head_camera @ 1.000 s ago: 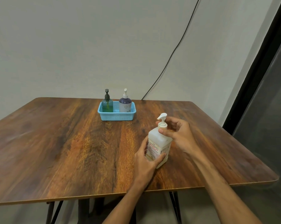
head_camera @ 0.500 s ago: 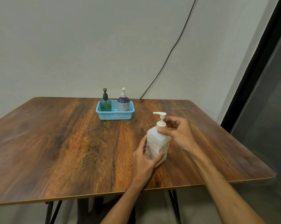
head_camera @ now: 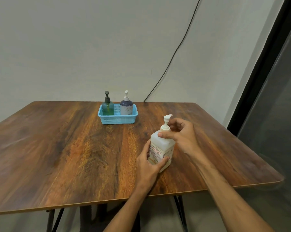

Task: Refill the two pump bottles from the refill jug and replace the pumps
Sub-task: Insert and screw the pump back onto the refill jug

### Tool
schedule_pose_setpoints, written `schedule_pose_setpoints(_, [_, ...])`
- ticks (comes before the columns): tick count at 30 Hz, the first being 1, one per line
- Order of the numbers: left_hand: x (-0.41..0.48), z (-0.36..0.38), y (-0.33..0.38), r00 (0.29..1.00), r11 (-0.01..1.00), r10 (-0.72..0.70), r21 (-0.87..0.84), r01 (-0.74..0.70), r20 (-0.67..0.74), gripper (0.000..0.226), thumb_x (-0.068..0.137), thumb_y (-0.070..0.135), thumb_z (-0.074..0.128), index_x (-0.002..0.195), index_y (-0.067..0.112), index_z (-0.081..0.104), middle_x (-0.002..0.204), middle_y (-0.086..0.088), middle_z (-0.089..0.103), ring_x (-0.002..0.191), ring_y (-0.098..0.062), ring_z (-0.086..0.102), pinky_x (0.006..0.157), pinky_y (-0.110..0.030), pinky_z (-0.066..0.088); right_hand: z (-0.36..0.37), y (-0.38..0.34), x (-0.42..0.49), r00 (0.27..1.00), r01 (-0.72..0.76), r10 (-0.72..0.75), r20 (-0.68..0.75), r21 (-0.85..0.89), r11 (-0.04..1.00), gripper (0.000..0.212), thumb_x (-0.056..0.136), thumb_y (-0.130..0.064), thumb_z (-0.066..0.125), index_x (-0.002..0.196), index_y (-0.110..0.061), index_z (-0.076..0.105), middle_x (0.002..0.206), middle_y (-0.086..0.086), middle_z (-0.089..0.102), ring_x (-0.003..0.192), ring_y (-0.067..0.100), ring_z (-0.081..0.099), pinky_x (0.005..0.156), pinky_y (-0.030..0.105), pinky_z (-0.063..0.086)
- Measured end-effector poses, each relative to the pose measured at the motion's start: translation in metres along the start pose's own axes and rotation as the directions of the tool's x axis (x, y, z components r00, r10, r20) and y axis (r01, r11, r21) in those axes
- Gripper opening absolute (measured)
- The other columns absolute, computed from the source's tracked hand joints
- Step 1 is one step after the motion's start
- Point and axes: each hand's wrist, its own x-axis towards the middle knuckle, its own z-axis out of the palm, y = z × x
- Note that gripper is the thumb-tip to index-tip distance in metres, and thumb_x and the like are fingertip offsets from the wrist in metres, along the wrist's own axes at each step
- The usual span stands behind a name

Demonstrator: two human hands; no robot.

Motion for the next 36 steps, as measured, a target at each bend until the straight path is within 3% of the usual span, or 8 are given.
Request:
schedule_pose_setpoints(3, [-0.001,0.000,0.000,1.000,1.000,0.001,0.001,-0.001,-0.001,0.082,0.074,0.037,0.085,0.145,0.030,0.043,0.133,0.019,0.057,0.123,0.000,0.053,0.100,-0.029,0.051,0.008,0.002,-0.002,0.999,0.010,-0.009,-0.051,0.015,1.000,0.053,0.057,-0.018,0.096,0.102,-0.012,0.069,0.096,0.007,0.072,0.088,0.022,0.066,0.080,0.042,0.058])
schedule_pose_setpoints(8, [-0.002,-0.001,0.003,1.000,1.000,-0.003,-0.002,0.003,-0.005,0.079,0.074,0.038,0.085,0.142,0.034,0.045,0.129,0.025,0.057,0.120,0.005,0.052,0.096,-0.017,0.050,-0.003,0.004,-0.003,0.992,-0.069,0.057,0.116,0.100,0.993,0.044,0.076,-0.009,0.084,0.118,-0.013,0.069,0.110,0.001,0.075,0.107,0.018,0.069,0.100,0.048,0.053])
schedule_pose_setpoints(13, [-0.001,-0.001,0.002,1.000,1.000,0.012,-0.009,-0.012,0.000,0.080,0.074,0.035,0.085,0.144,0.030,0.045,0.132,0.019,0.058,0.121,0.002,0.054,0.097,-0.021,0.051,0.006,0.003,-0.003,0.999,-0.016,0.018,-0.034,0.058,0.998,0.046,0.061,-0.008,0.093,0.100,-0.009,0.069,0.098,0.006,0.074,0.093,0.018,0.070,0.084,0.037,0.060])
schedule_pose_setpoints(17, [-0.002,0.000,0.002,1.000,1.000,0.002,-0.016,-0.002,0.004,0.082,0.074,0.036,0.085,0.144,0.030,0.044,0.134,0.021,0.055,0.123,0.005,0.051,0.098,-0.017,0.048,0.006,0.000,-0.004,0.998,-0.029,0.026,0.049,0.063,0.998,0.050,0.067,-0.014,0.091,0.110,-0.016,0.066,0.104,0.002,0.071,0.091,0.001,0.067,0.081,0.024,0.056])
schedule_pose_setpoints(19, [-0.002,-0.001,0.003,1.000,1.000,-0.005,-0.012,0.005,-0.001,0.082,0.074,0.037,0.085,0.144,0.033,0.043,0.132,0.026,0.054,0.122,0.008,0.050,0.097,-0.014,0.047,0.001,0.001,-0.005,0.995,-0.056,0.046,0.084,0.120,0.991,0.048,0.074,-0.011,0.086,0.118,-0.019,0.068,0.110,0.001,0.073,0.103,0.011,0.069,0.091,0.033,0.056])
schedule_pose_setpoints(22, [-0.001,-0.001,0.003,1.000,1.000,0.000,0.000,0.000,0.007,0.079,0.074,0.035,0.085,0.142,0.033,0.044,0.130,0.026,0.055,0.122,0.009,0.050,0.094,-0.010,0.045,-0.001,0.003,-0.004,0.999,-0.048,0.047,0.020,0.101,0.994,0.039,0.074,-0.004,0.084,0.110,-0.016,0.074,0.105,0.001,0.076,0.102,0.021,0.070,0.092,0.045,0.057])
schedule_pose_setpoints(27, [-0.002,0.000,0.001,1.000,1.000,-0.017,-0.005,0.017,0.003,0.083,0.073,0.037,0.084,0.145,0.031,0.042,0.134,0.023,0.054,0.124,0.006,0.049,0.097,-0.021,0.049,0.004,0.003,0.000,0.999,-0.011,0.011,-0.049,0.015,1.000,0.034,0.068,-0.004,0.087,0.100,-0.013,0.077,0.095,0.002,0.076,0.091,0.025,0.072,0.080,0.042,0.059])
schedule_pose_setpoints(36, [-0.002,-0.001,0.005,1.000,0.999,-0.021,-0.024,0.021,0.013,0.079,0.075,0.032,0.085,0.141,0.036,0.042,0.128,0.028,0.054,0.121,0.011,0.049,0.089,-0.008,0.047,-0.002,-0.001,0.001,1.000,-0.016,0.016,0.019,-0.022,1.000,0.033,0.073,-0.007,0.085,0.104,-0.011,0.076,0.095,0.000,0.076,0.091,0.020,0.071,0.084,0.043,0.059])
